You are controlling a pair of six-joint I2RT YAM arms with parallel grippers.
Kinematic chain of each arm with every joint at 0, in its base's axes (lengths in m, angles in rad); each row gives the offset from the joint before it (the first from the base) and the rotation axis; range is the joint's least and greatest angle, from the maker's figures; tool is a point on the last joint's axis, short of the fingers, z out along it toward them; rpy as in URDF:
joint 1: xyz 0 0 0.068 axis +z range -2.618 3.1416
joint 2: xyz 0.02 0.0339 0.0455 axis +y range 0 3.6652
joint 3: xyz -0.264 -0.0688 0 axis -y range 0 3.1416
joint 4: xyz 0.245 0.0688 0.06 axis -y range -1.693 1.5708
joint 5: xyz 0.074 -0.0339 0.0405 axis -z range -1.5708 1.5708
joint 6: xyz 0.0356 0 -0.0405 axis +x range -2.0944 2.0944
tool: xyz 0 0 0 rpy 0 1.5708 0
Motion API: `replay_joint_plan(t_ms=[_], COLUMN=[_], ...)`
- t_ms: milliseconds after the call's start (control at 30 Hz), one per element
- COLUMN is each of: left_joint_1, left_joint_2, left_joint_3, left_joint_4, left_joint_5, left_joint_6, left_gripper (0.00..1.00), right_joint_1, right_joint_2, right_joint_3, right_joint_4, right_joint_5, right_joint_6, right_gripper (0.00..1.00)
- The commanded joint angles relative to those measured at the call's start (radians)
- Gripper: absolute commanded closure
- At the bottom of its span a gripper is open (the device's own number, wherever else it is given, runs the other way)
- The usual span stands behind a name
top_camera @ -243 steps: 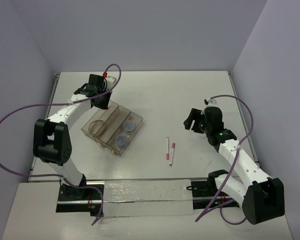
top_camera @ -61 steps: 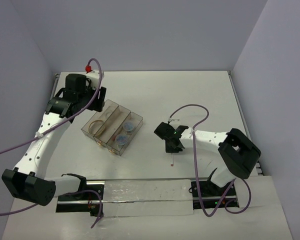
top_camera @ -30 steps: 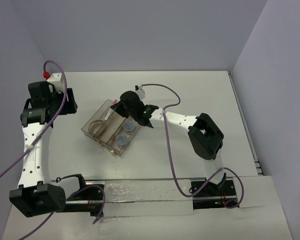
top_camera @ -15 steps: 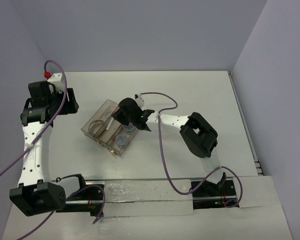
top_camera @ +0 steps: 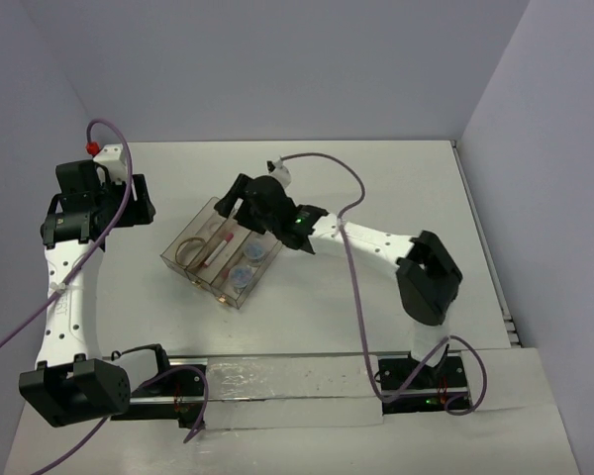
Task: Sort the stationery into containers
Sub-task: Place the pen in the storage box, then reset both arms
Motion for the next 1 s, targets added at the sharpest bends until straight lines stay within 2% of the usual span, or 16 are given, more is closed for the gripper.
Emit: replay_joint_plan(t_ms=[0,100,200,300,367,467,600,800,967], left_joint_1=[0.025,0.034,0.038,0.040,0.041,0.047,0.076,0.183,0.187], left_joint_2=[-0.038,-0.033,-0.018,-0.012,-0.009,-0.007,-0.006,-0.029,-0.048], left_joint_3=[0.018,0.007,-0.010,-0.033,-0.047,-0.077,-0.118,-0.198,-0.217], left_joint_4=[0.046,0.045,0.035,0.032,0.039,0.055,0.083,0.147,0.160], left_joint_5=[-0.060,-0.075,-0.069,-0.061,-0.076,-0.125,-0.166,-0.164,-0.158], left_joint_6=[-0.004,0.002,0.001,0.000,0.001,0.005,0.013,-0.004,-0.017], left_gripper=[0.26,0.26,0.27,0.27,0.27,0.27,0.27,0.27,0.27], right_joint_1=[-0.061,-0.171,-0.357,-0.606,-0.721,-0.760,-0.767,-0.770,-0.770], right_joint_2=[-0.232,-0.308,-0.360,-0.474,-0.638,-0.800,-0.936,-0.998,-1.053], right_joint_3=[0.018,0.025,-0.046,-0.228,-0.397,-0.529,-0.598,-0.623,-0.688], right_joint_4=[-0.051,-0.349,-0.566,-0.556,-0.465,-0.371,-0.332,-0.321,-0.261], right_joint_5=[-0.023,-0.105,-0.237,-0.405,-0.260,-0.072,0.035,0.045,0.013], right_joint_6=[-0.386,-0.581,-0.631,-0.610,-0.529,-0.528,-0.562,-0.584,-0.609], right_gripper=[0.12,0.11,0.05,0.05,0.05,0.04,0.00,0.00,0.00])
